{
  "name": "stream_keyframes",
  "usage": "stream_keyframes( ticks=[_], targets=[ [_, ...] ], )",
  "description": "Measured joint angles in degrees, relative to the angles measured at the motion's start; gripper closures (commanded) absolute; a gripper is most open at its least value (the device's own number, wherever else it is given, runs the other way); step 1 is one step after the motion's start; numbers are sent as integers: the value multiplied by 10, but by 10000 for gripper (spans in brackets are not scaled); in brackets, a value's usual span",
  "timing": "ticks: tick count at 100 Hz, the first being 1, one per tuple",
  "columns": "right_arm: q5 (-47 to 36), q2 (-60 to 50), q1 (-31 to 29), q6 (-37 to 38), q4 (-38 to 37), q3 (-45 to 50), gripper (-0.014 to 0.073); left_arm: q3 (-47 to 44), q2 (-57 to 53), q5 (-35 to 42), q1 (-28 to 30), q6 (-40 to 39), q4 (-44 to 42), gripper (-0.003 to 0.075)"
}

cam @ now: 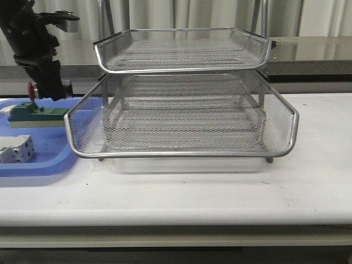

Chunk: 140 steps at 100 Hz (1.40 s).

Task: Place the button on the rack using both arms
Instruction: 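Lift the red button out of the bin with the left gripper, then carry the button over the pulled-out tray, lower it and open the left gripper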

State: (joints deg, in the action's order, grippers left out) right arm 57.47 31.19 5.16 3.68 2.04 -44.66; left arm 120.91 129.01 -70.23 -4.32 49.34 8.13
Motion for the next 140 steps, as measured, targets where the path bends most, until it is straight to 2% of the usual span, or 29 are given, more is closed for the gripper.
stream_keyframes(
  ticks=[19,39,84,112,140],
  targets=[
    [0,0,0,0,0,0,663,0,-38,-9,0,-57,-32,740],
    [0,0,0,2,0,0,663,-6,-96,-12,0,-69,-36,740],
    [0,0,0,0,0,0,663,-117,-281,-17,-12,-82,-2,740],
    [0,0,0,0,0,0,663,-183,-357,-19,-88,-96,6,740],
    [0,0,0,2,0,0,663,-233,-365,-19,-215,-100,9,740]
  ],
)
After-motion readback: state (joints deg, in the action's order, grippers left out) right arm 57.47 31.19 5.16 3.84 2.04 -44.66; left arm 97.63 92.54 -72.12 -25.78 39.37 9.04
